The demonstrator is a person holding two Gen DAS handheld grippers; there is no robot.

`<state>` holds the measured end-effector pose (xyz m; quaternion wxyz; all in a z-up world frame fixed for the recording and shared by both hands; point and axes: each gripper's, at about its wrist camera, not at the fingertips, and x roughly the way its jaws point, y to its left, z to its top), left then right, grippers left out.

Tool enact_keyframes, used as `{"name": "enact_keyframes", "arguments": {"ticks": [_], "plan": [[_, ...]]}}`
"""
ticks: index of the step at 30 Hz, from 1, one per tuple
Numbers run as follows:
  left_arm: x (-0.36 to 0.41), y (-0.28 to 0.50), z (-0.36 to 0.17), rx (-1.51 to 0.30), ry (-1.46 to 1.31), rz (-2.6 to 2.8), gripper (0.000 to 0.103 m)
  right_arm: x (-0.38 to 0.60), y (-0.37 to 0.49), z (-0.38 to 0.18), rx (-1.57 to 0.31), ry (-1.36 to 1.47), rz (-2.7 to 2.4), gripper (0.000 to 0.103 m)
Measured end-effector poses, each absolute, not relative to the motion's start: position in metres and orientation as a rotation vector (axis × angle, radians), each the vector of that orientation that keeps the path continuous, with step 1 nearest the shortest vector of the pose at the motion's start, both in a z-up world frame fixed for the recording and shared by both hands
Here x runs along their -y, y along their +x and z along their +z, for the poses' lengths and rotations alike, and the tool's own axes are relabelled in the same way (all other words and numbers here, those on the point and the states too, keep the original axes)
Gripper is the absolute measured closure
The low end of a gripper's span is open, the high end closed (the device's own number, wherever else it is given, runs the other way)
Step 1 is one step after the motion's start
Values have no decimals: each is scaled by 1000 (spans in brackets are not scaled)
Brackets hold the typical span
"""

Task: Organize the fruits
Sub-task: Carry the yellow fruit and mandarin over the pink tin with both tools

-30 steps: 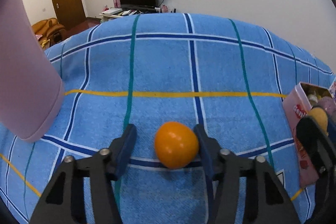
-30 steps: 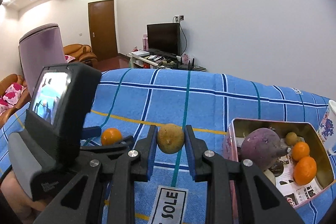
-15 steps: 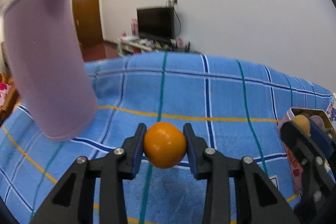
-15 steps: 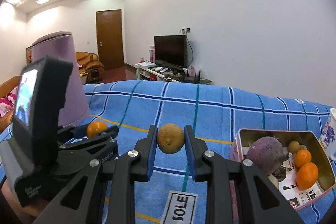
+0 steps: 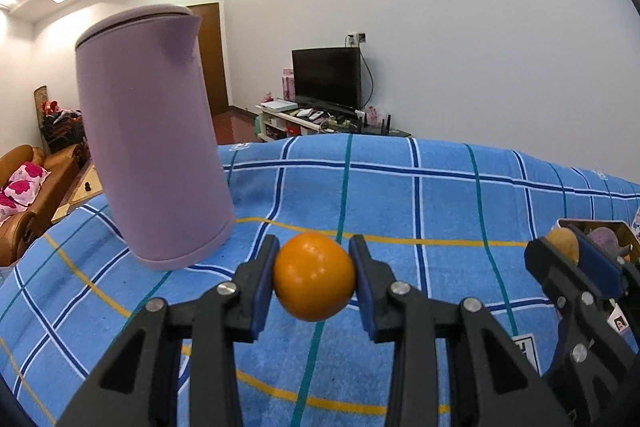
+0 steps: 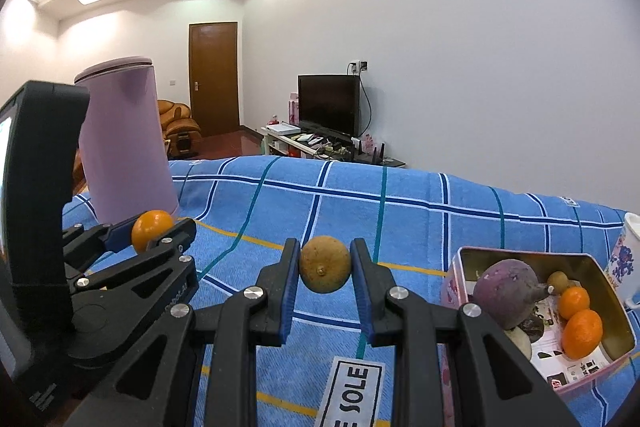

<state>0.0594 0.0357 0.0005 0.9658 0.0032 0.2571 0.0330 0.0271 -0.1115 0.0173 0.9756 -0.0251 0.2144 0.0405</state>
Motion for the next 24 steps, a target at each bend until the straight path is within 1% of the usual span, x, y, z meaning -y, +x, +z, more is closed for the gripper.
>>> {"name": "enact_keyframes", "arguments": {"ticks": [24], "plan": [[-21, 32, 2, -502, 20, 58, 65, 119, 10, 18, -426, -71, 65, 75]]}}
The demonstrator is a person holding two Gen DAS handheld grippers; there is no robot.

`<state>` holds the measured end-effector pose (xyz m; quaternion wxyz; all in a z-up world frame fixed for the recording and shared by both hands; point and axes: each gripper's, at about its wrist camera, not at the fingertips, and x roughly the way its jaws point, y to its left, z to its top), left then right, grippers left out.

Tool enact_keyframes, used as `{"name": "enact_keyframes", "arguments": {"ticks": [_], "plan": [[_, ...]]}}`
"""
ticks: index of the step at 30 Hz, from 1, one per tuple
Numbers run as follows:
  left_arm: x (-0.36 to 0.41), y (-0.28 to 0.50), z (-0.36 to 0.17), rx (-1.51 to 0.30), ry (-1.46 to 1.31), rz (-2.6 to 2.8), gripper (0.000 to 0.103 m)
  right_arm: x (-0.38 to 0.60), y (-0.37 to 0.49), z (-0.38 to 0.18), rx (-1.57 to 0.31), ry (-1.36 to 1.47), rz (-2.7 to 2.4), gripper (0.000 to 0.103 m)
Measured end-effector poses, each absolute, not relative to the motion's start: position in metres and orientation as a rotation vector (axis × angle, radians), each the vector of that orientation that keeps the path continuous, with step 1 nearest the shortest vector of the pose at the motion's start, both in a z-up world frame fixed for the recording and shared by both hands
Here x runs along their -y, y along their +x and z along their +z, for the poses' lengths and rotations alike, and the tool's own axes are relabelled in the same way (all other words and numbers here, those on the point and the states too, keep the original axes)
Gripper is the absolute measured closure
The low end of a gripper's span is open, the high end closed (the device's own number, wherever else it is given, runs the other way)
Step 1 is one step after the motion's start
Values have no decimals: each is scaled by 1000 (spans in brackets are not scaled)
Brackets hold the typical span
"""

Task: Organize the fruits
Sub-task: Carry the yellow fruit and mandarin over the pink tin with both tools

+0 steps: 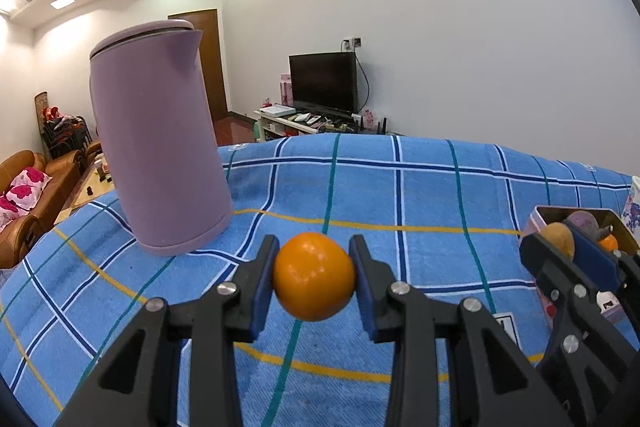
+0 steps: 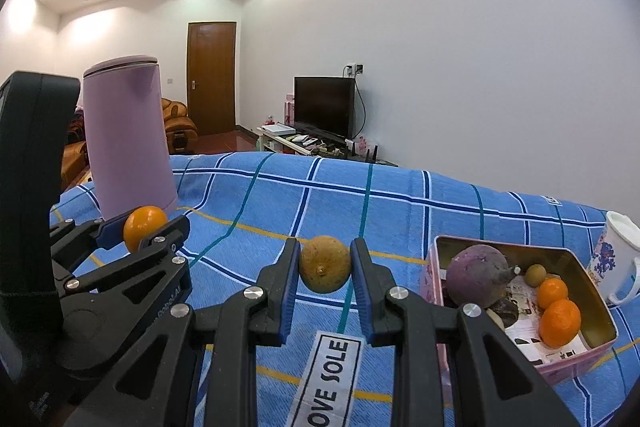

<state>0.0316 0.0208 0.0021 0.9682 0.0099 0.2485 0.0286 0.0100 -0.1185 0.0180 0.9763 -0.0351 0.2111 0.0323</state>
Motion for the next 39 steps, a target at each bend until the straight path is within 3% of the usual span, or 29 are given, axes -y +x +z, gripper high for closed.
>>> {"name": "enact_keyframes", "arguments": {"ticks": [39], "plan": [[43, 2, 2, -524, 79, -66, 65, 167, -22, 21, -416, -96, 8, 75]]}}
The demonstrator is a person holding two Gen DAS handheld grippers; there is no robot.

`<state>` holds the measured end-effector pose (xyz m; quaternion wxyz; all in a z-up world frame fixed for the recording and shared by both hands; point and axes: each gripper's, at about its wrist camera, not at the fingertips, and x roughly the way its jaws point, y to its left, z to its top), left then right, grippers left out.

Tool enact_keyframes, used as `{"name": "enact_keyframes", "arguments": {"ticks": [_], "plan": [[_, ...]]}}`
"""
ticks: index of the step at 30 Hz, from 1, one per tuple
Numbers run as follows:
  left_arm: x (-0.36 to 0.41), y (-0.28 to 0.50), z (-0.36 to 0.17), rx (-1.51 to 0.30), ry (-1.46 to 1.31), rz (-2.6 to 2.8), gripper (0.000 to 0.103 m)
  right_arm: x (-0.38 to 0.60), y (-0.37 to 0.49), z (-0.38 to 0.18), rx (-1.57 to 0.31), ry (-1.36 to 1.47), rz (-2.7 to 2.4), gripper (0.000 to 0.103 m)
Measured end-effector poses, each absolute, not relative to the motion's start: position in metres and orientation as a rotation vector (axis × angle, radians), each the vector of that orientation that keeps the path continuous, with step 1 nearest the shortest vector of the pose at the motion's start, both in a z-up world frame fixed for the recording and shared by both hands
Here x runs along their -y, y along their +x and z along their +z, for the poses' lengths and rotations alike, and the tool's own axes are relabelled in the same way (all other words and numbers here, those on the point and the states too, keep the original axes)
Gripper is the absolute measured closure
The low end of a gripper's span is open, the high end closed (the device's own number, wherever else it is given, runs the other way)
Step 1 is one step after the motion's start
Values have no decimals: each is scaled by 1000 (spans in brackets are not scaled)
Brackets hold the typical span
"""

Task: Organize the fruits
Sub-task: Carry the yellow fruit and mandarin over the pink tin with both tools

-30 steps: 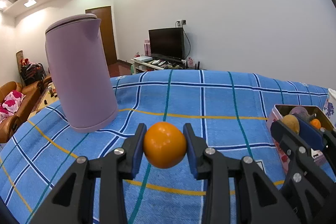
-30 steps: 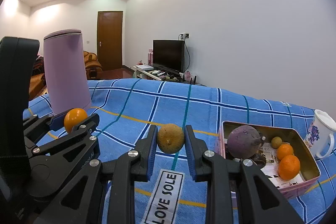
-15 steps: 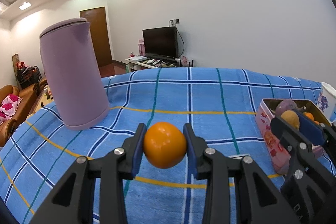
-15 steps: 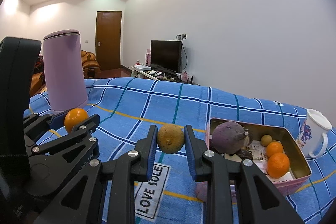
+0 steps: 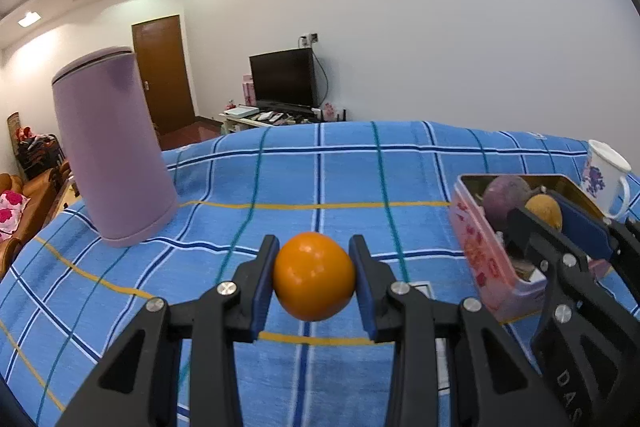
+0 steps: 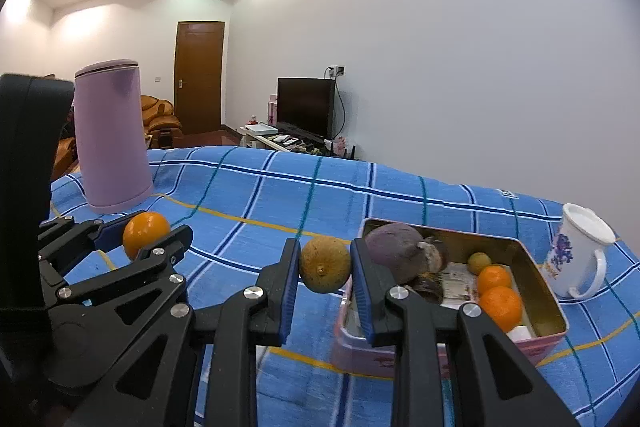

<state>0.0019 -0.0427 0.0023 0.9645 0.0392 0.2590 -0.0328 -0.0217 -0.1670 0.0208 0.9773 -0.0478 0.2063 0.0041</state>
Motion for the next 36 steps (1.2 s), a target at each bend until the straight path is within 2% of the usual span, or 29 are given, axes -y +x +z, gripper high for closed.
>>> {"name": "enact_keyframes", "arguments": {"ticks": [36], "plan": [[139, -10, 14, -530, 79, -293, 65, 281, -37, 25, -411, -72, -185, 75]]}}
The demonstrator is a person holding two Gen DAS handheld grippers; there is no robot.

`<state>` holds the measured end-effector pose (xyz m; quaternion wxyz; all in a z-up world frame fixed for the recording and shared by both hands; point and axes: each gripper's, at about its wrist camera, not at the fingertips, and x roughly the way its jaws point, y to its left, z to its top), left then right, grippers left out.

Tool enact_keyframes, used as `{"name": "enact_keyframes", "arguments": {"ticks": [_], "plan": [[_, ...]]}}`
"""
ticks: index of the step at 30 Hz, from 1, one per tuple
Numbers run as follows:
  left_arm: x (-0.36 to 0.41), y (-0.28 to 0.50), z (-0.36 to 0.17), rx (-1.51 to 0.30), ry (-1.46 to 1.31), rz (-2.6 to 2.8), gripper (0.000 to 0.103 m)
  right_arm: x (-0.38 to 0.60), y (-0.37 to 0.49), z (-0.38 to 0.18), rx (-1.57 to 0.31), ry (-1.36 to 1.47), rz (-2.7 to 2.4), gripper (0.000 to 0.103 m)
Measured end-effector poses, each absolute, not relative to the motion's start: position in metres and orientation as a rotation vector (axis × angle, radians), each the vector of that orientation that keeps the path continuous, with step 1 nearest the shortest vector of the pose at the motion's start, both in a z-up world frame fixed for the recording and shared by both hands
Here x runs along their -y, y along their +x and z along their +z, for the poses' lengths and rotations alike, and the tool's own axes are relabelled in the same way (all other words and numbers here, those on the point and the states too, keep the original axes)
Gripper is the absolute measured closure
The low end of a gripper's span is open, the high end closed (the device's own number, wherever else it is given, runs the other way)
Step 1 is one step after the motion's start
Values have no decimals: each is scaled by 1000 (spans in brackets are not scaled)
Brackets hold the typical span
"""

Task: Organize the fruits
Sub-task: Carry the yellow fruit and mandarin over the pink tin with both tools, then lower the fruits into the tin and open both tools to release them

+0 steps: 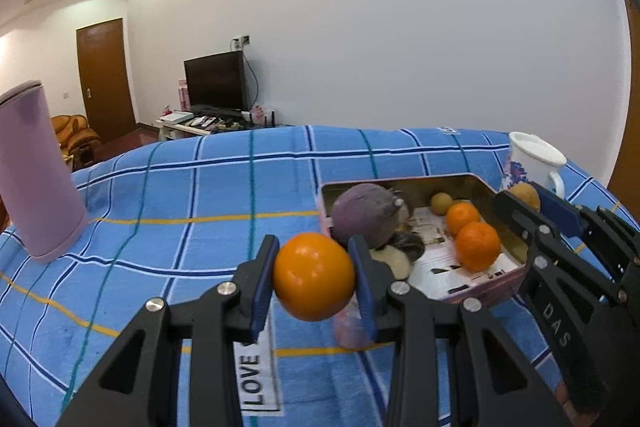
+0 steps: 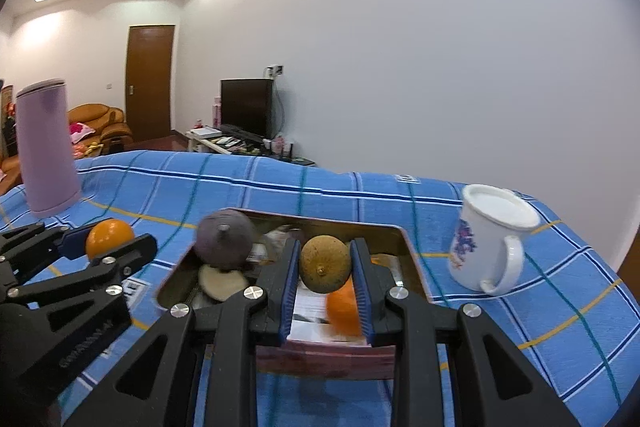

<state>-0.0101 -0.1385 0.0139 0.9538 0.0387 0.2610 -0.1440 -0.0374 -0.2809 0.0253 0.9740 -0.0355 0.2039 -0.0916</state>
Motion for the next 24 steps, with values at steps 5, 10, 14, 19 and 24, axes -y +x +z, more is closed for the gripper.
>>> {"name": "enact_keyframes", "arguments": {"ticks": [5, 10, 14, 19, 24], "plan": [[157, -6, 15, -529, 90, -316, 65, 304, -39, 27, -409, -58, -234, 75], [178, -1, 18, -524, 90, -347, 65, 322, -36, 27, -418, -46, -268, 75], [191, 4, 16, -531, 79, -374, 65, 330, -29, 26, -433, -35, -267, 75], [200, 9, 11, -543, 73, -396, 65, 327, -22, 25, -438, -54, -246, 75], [201, 13, 9, -548, 62, -403, 65, 327, -11, 23, -455, -55, -236, 75]]}}
